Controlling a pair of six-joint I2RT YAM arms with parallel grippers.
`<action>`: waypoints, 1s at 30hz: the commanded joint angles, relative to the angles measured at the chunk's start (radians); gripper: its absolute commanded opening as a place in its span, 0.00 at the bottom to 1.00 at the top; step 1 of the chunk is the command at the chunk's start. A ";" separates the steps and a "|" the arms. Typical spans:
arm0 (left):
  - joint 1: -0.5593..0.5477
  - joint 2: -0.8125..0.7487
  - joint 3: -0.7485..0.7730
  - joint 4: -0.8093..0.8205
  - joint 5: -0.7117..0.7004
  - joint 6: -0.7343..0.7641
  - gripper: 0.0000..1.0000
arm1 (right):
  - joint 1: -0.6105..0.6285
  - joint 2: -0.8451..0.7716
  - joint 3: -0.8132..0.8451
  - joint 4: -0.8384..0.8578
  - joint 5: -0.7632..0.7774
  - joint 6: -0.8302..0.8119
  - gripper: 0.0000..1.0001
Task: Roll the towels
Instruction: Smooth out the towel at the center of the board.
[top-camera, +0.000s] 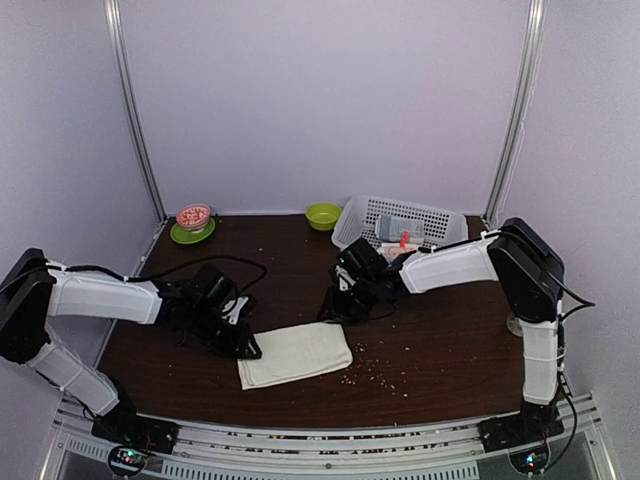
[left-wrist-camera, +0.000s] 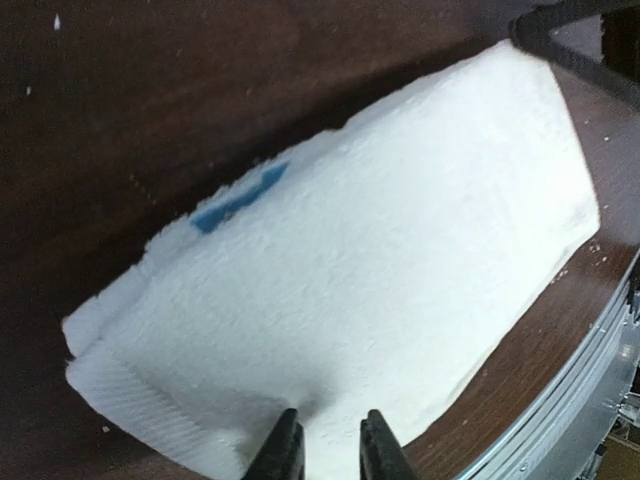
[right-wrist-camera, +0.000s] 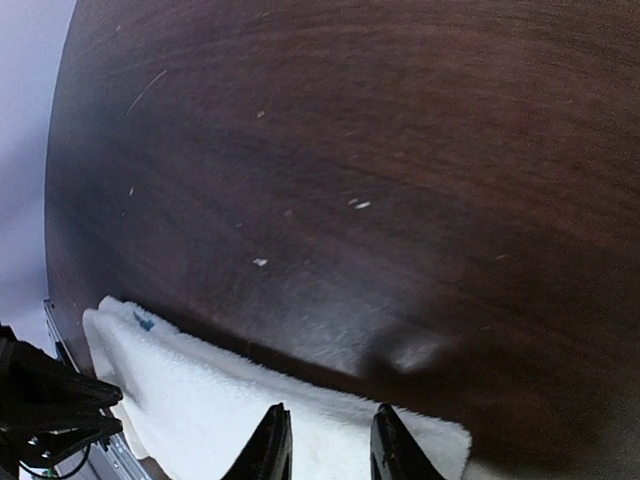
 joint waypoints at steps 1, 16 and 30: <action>-0.004 0.014 -0.078 0.066 0.005 -0.017 0.18 | -0.038 0.016 -0.048 0.053 -0.004 0.063 0.29; -0.004 -0.148 0.040 -0.056 -0.004 0.013 0.46 | 0.068 -0.285 -0.130 -0.037 -0.020 -0.060 0.36; 0.017 0.060 0.096 0.014 -0.063 0.041 0.33 | 0.155 -0.261 -0.372 0.067 -0.019 0.039 0.26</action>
